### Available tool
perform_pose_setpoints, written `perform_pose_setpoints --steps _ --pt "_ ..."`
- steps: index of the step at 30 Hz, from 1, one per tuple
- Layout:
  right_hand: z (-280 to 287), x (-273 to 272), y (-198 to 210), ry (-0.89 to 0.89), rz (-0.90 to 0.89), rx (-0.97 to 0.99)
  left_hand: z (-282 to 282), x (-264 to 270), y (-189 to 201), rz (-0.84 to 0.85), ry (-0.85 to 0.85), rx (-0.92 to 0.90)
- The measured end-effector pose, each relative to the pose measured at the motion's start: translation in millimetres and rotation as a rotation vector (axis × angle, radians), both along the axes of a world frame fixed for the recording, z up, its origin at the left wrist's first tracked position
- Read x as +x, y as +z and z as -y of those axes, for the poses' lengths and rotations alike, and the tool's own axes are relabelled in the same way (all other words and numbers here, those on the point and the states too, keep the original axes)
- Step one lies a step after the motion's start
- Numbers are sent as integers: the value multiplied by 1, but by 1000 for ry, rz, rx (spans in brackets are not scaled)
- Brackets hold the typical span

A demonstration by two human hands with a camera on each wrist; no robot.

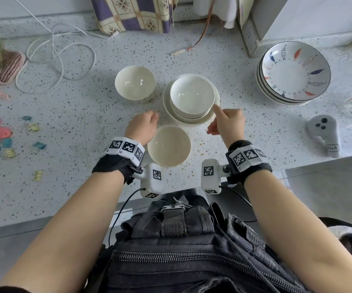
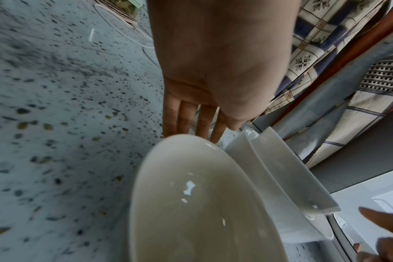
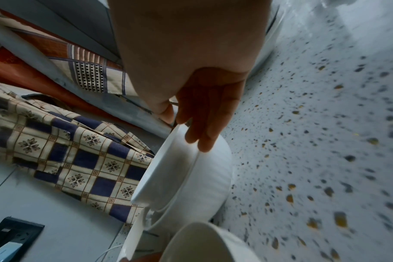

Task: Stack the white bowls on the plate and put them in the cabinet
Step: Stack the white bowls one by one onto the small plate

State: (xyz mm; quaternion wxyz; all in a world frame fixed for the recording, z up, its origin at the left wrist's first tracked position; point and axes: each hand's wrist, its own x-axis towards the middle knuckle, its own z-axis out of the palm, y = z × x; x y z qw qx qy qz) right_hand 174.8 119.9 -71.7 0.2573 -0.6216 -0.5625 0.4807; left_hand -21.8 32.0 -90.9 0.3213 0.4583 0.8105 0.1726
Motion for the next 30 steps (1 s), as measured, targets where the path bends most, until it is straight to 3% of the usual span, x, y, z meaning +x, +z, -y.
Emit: perform_pose_setpoints --steps 3,7,12,22,26,30 --pt "16 1 -7 70 -8 -138 13 -2 -1 -3 4 12" --pt "36 -4 -8 318 94 -401 24 -5 0 -2 8 8" --pt "54 -13 -9 453 184 -466 31 -11 7 40 18 25" --pt "52 -18 13 326 202 -371 33 -21 17 198 137 49" --pt "39 -17 37 278 103 -280 25 -26 23 253 180 85" --pt "26 -19 60 204 -37 -155 15 -23 29 253 120 82"
